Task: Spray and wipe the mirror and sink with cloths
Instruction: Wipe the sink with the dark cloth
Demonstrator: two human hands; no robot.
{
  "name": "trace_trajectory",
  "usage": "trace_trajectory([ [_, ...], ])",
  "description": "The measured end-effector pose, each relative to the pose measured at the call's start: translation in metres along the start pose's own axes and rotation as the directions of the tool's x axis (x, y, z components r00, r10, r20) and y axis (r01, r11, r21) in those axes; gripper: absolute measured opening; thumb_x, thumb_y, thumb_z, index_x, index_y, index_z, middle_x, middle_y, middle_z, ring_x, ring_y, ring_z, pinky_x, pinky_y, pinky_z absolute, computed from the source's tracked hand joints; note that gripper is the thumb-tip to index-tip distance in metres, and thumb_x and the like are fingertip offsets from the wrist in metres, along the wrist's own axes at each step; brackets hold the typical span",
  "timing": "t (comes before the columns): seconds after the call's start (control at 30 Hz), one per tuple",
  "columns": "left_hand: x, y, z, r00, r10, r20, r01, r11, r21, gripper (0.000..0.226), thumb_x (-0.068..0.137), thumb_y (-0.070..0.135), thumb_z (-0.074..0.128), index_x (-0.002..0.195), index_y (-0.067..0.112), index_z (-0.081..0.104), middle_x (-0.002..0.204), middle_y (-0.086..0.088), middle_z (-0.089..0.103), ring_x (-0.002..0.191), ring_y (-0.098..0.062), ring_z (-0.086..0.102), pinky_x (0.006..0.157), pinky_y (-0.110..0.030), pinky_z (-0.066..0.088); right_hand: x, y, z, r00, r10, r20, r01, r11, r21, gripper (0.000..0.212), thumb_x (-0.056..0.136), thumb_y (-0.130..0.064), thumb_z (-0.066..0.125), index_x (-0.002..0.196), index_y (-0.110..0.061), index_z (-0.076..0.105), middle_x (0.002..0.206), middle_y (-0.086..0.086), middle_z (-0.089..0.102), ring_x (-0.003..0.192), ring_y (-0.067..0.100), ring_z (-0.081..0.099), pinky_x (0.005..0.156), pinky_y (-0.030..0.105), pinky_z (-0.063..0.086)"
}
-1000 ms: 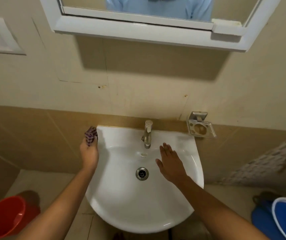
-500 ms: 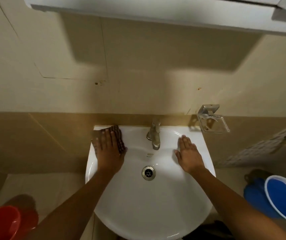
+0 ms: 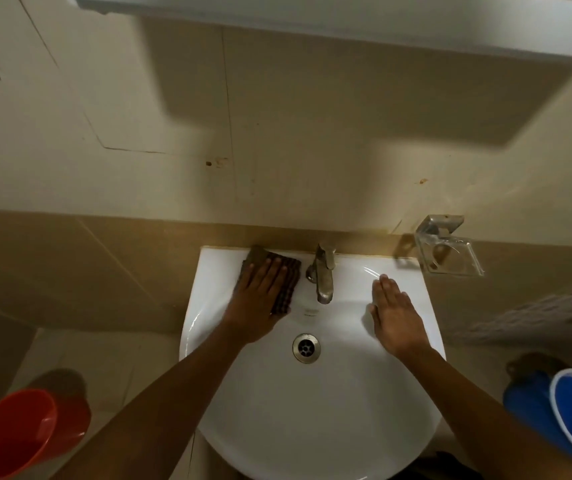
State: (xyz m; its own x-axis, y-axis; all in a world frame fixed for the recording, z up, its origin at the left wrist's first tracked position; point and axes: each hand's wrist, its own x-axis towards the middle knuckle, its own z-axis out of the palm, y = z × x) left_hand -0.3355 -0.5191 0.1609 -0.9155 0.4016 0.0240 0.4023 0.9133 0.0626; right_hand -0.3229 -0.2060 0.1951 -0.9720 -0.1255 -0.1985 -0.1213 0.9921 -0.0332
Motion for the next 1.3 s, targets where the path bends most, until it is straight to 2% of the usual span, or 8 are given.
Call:
trace_trajectory([
  [0.1,-0.009,-0.021,-0.005,0.993,-0.117,0.009,0.116,0.993,0.033,0.083,0.092,0.062,0.032,0.153,0.006,0.03,0.159,-0.014,0.031,0.151,-0.03,0.02,0.121,-0.055,0.013,-0.003,0.006,0.001,0.999,-0.035,-0.039,0.036,0.999,0.016,0.059,0.1,-0.028,0.013,0.155,-0.007,0.012,0.163,0.013,0.005,0.151,0.026,0.003,0.12,0.035,0.0],
  [0.23,-0.012,-0.038,-0.011,0.962,-0.274,-0.001,0.274,0.962,-0.006,0.086,0.093,0.065,0.022,0.154,0.004,0.023,0.162,-0.015,0.023,0.152,-0.03,0.015,0.122,-0.051,0.005,-0.003,0.018,-0.003,0.994,-0.106,-0.019,0.106,0.994,0.015,0.072,0.091,-0.003,0.04,0.155,-0.005,0.007,0.162,0.013,-0.001,0.151,0.027,0.001,0.119,0.032,-0.003],
  [0.4,-0.008,-0.018,-0.01,0.894,-0.448,0.001,0.448,0.893,-0.052,0.088,0.092,0.066,0.015,0.155,0.004,0.019,0.162,-0.019,0.021,0.152,-0.034,0.013,0.121,-0.051,0.0,-0.004,0.042,-0.014,0.995,-0.094,0.021,0.094,0.996,0.003,0.079,0.088,-0.002,0.044,0.155,-0.008,0.001,0.163,0.01,-0.006,0.151,0.023,-0.003,0.121,0.035,0.0],
  [0.6,0.018,0.036,-0.003,0.952,-0.301,0.058,0.306,0.948,-0.09,0.098,0.082,0.077,-0.013,0.155,0.012,-0.001,0.164,-0.009,-0.006,0.152,-0.028,-0.01,0.118,-0.044,-0.017,-0.007,0.062,-0.017,0.988,-0.136,0.076,0.136,0.991,0.009,0.082,0.087,-0.002,0.04,0.154,-0.011,-0.007,0.163,0.005,-0.011,0.151,0.017,-0.007,0.123,0.033,0.002],
  [0.77,0.032,0.052,-0.001,0.966,-0.241,0.09,0.248,0.966,-0.077,0.091,0.092,0.069,-0.002,0.154,0.009,0.025,0.161,-0.015,0.025,0.15,-0.033,0.021,0.118,-0.044,-0.008,-0.006,0.069,-0.018,0.977,-0.2,0.08,0.201,0.98,0.0,0.079,0.09,-0.003,0.037,0.153,-0.009,-0.009,0.162,0.006,-0.014,0.15,0.019,-0.01,0.123,0.031,0.001],
  [0.9,0.016,0.067,0.002,0.955,-0.293,0.041,0.296,0.952,-0.083,0.088,0.091,0.07,0.001,0.158,0.013,0.004,0.166,-0.009,0.0,0.153,-0.027,-0.004,0.118,-0.042,-0.017,-0.006,0.079,-0.017,0.968,-0.244,0.059,0.242,0.97,0.035,0.081,0.087,0.002,0.038,0.154,-0.009,-0.006,0.163,0.007,-0.01,0.151,0.02,-0.007,0.122,0.03,0.001],
  [1.07,-0.003,0.111,0.011,0.939,-0.339,0.052,0.343,0.926,-0.157,0.083,0.092,0.063,0.013,0.157,0.015,-0.008,0.164,-0.007,-0.016,0.151,-0.024,-0.02,0.122,-0.05,-0.007,-0.009,0.089,-0.017,0.966,-0.252,0.049,0.248,0.966,0.076,0.084,0.086,0.006,0.038,0.154,-0.011,-0.007,0.163,0.004,-0.011,0.151,0.018,-0.005,0.12,0.029,0.004],
  [1.3,0.018,0.17,0.006,0.946,-0.302,0.12,0.32,0.93,-0.179,0.08,0.094,0.057,0.023,0.157,0.008,0.014,0.164,-0.015,0.014,0.151,-0.032,0.011,0.121,-0.048,-0.002,-0.012,0.099,-0.019,0.96,-0.272,0.074,0.267,0.961,0.072,0.083,0.087,0.007,0.035,0.154,-0.013,-0.009,0.162,0.001,-0.016,0.15,0.016,-0.009,0.122,0.032,0.016],
])
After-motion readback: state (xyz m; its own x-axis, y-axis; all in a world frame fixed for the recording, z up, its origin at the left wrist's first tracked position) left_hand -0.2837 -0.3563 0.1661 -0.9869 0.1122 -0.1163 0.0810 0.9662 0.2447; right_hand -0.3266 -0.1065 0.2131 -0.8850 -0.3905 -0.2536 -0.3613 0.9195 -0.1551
